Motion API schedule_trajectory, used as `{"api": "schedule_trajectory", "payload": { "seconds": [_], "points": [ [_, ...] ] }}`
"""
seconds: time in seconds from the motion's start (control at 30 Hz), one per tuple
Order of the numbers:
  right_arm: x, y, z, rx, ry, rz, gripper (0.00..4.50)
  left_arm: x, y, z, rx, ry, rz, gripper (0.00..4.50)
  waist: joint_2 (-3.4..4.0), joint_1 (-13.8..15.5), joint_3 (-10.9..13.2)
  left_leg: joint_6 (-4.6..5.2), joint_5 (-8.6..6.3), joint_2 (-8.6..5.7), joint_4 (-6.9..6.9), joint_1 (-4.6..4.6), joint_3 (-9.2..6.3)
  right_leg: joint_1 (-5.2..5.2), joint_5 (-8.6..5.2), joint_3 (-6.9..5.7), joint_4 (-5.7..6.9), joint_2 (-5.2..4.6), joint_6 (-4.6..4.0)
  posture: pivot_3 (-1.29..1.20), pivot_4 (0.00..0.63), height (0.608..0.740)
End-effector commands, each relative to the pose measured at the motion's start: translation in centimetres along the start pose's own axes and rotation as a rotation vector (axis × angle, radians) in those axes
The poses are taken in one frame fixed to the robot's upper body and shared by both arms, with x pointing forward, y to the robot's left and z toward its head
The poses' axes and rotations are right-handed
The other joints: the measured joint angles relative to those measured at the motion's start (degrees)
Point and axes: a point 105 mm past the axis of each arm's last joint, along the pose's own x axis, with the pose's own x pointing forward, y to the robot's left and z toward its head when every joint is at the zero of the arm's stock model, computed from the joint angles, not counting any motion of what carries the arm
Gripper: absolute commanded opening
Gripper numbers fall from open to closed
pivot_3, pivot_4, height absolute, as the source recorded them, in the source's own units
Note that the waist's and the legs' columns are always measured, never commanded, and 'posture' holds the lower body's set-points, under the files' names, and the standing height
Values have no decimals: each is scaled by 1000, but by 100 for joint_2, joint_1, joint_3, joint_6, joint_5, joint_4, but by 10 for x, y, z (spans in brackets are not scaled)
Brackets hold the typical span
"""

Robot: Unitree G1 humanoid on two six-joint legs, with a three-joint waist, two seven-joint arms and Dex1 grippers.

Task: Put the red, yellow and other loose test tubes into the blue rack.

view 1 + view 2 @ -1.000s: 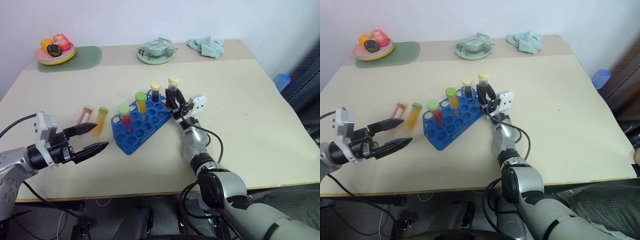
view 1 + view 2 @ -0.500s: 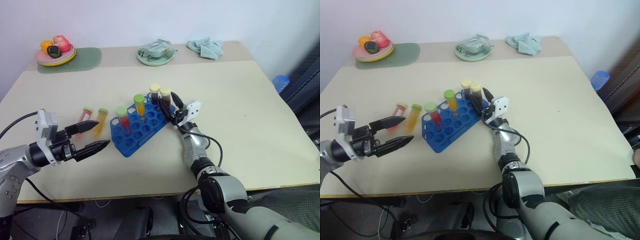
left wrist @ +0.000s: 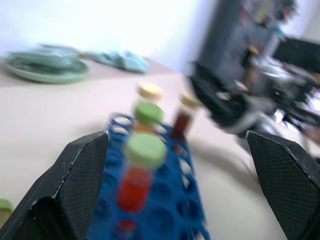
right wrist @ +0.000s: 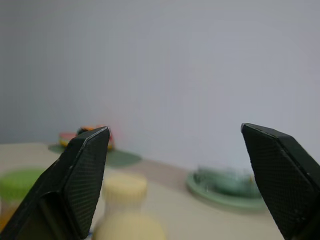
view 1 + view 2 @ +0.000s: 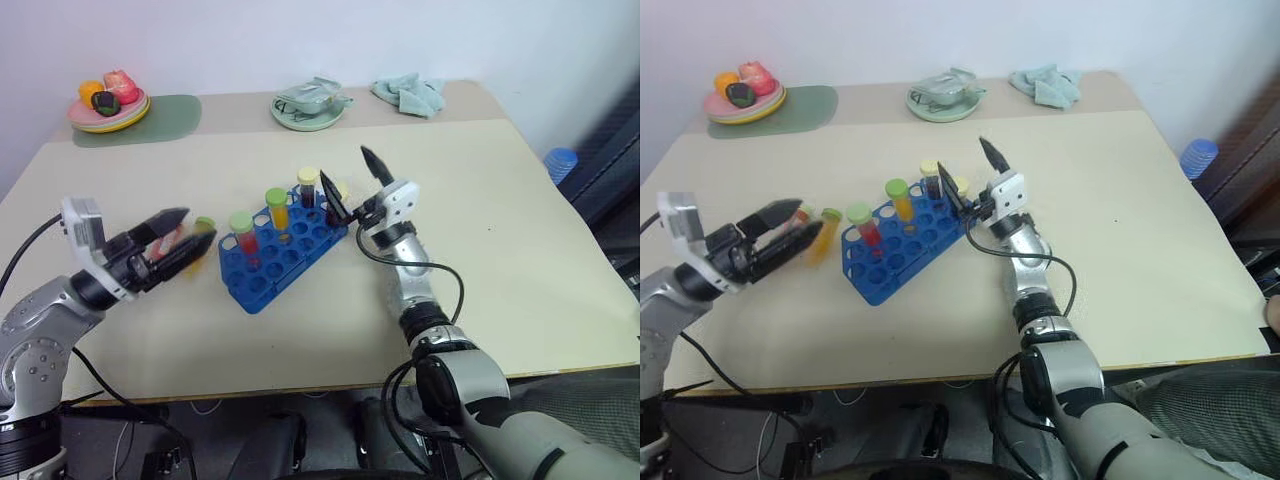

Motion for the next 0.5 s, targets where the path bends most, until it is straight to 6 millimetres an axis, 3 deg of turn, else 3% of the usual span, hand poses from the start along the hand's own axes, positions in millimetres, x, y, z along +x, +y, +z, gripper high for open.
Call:
{"api": "schedule_trajectory", "payload": {
  "seconds": [0.03,0.17,0.3,0.43,0.5],
  "points": [
    [5,-7,30,19,-20,78,4269,5,10,22,46,-49,126,4500,0,13,0,0,0,0,2,-3,0,0,0,0,0,0,0,0,150,740],
    [-1,-13,57,78,56,176,4269,18,22,29,75,-19,261,4500,-1,53,1,0,0,-1,9,-25,0,-13,0,0,-1,-2,1,0,150,740],
    [-19,-13,89,171,260,434,4269,44,39,35,-5,111,435,4500,-12,200,7,0,1,-2,33,-78,-8,-49,2,-8,0,-2,4,0,150,740],
    [-48,-16,102,163,544,672,4269,64,40,17,-156,374,491,4500,-27,217,11,10,-5,-7,35,-84,-8,-47,1,-11,-7,-9,6,0,150,740],
    [-52,-20,105,164,624,722,4269,69,40,12,-187,453,514,4500,-31,197,14,14,-7,-9,35,-85,-8,-46,0,-15,-10,-13,8,0,150,740]
  ]
}}
